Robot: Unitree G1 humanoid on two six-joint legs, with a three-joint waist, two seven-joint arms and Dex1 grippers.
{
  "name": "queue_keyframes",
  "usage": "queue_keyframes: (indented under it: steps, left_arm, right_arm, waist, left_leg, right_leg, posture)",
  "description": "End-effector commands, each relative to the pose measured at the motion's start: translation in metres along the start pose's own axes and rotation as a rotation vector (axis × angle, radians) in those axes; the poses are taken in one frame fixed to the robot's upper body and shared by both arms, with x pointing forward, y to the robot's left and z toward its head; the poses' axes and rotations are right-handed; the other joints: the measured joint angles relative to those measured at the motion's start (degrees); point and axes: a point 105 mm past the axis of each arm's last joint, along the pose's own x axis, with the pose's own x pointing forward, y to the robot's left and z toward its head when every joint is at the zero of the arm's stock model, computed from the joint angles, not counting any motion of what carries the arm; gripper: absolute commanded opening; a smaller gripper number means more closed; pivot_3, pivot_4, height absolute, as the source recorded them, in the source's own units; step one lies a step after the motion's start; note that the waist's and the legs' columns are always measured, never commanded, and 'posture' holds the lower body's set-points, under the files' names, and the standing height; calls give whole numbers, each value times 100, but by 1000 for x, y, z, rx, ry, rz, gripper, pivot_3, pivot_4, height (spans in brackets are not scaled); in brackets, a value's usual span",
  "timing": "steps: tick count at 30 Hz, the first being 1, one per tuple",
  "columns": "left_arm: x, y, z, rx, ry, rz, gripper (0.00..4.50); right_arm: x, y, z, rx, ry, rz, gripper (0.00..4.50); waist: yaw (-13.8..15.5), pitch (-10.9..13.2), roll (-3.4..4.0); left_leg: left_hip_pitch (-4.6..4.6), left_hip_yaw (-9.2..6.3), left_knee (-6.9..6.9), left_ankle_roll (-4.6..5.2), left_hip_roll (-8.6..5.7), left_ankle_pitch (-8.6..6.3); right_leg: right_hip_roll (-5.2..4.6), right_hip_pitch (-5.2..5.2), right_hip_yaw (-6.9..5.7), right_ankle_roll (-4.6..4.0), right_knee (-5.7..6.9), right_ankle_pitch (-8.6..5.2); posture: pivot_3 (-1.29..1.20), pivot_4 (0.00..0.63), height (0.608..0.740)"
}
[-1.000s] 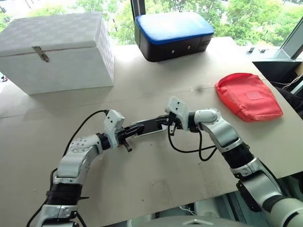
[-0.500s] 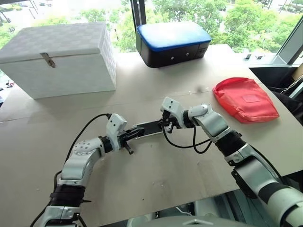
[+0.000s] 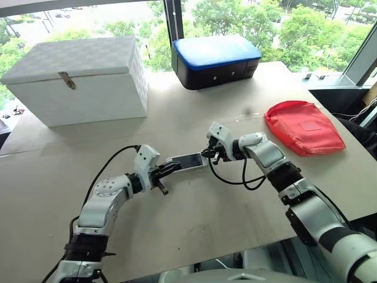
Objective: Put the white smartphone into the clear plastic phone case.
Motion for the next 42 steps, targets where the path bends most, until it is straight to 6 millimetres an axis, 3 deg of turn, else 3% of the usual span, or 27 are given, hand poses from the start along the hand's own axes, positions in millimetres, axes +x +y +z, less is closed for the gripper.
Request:
queue_keyframes:
  steps: [1, 5, 10, 19, 21, 24, 26, 28, 31, 33, 36, 39, 41, 42]
  left_arm:
    - [-1, -3, -8, -12, 31, -5, 51]
    - [-1, -5, -10, -16, 38, -7, 51]
    - [1, -5, -6, -16, 32, -9, 51]
    - [-1, -4, -6, -13, 32, -1, 51]
    - [-1, -4, -5, -15, 20, 6, 51]
    - [-1, -5, 2, -23, -31, 18, 51]
    - [0, -2, 15, -20, -116, 51, 51]
    - [0, 3, 28, -24, -205, 102, 51]
    - [-4, 23, 63, -113, -431, 249, 0]
    - [-8, 36, 78, -158, -524, 335, 867]
    - [-13, 52, 89, -198, -584, 432, 2175]
    - [-13, 57, 95, -179, -594, 451, 3546]
    - [-14, 58, 96, -167, -595, 471, 4419]
    - [-15, 59, 96, -156, -587, 491, 4470]
  right_arm:
    - [-7, 26, -34, 15, 48, 145, 0]
    - [-11, 42, -32, -28, 39, 207, 0]
    - [-3, 31, -68, -19, 249, 116, 0]
    - [-3, 29, -82, -91, 387, 126, 0]
    - [2, 26, -68, -122, 284, 93, 0]
    - [1, 18, -22, -107, -31, 3, 0]
    - [-13, 8, 7, -114, -221, -98, 0]
    - [-29, -1, 20, -118, -320, -178, 0]
    - [-57, -21, 28, -75, -417, -369, 790]
    - [-71, -24, 31, -42, -464, -430, 1880]
    - [-88, -22, 37, -38, -516, -507, 3197]
    - [-99, -19, 40, -47, -536, -566, 4497]
    - [-106, -16, 38, -68, -542, -613, 4500]
    - [-110, -16, 36, -76, -543, -654, 4500]
  waist:
    - [2, 11, 8]
    - [-18, 30, 16]
    - [-37, 29, 10]
    - [-32, 19, 1]
    - [-32, 19, 1]
    - [-18, 36, -10]
    - [-17, 75, -22]
    - [-4, 130, -31]
    - [36, 164, -56]
    - [48, 175, -69]
    - [14, 181, -75]
    - [-7, 184, -79]
    - [3, 202, -92]
    - [9, 213, -103]
  left_leg:
    - [-4, -1, 0, 2, -1, -2]
    - [-13, 1, -10, 7, -3, -12]
    - [-7, 1, -45, 2, 4, -11]
    - [6, 2, -65, -1, 9, -10]
    - [6, 2, -65, -1, 9, -10]
    - [5, 2, -71, -3, 9, -10]
    - [-7, 1, -71, -8, 9, -8]
    - [-32, 2, -70, -14, 7, -4]
    - [-127, -4, -65, -47, 4, 42]
    - [-204, -27, -45, -41, 1, 50]
    - [-206, -26, -45, -44, -3, 52]
    - [-205, -3, -57, -43, -8, 52]
    - [-204, 0, -58, -42, -10, 52]
    - [-204, -2, -58, -42, -9, 52]
  right_leg:
    - [-3, -2, -2, 0, -5, 0]
    - [-7, -12, 0, -1, -17, 0]
    - [-6, -31, 2, -18, -17, -10]
    - [-59, -32, -49, -26, -16, -15]
    - [-72, -32, -69, -26, -16, -15]
    - [-73, -33, -74, -25, -16, -15]
    - [-75, -42, -74, -24, -17, -15]
    - [-84, -66, -81, -24, -16, -13]
    - [-85, -148, -100, -3, -6, 5]
    - [-85, -193, -139, -5, -5, 8]
    - [-67, -186, -171, -5, -17, 7]
    - [-42, -182, -167, 1, -28, 6]
    - [-40, -181, -167, 4, -34, 4]
    - [-40, -181, -170, 7, -39, 3]
  posture:
    - [0, 150, 734]
    - [0, 150, 734]
    - [0, 150, 734]
    - [0, 150, 734]
    - [0, 150, 734]
    - [0, 150, 734]
    - [0, 150, 734]
    - [0, 150, 734]
    - [0, 150, 734]
    - [0, 150, 734]
    - [0, 150, 734]
    - [0, 150, 734]
    - [0, 150, 734]
    - [0, 150, 734]
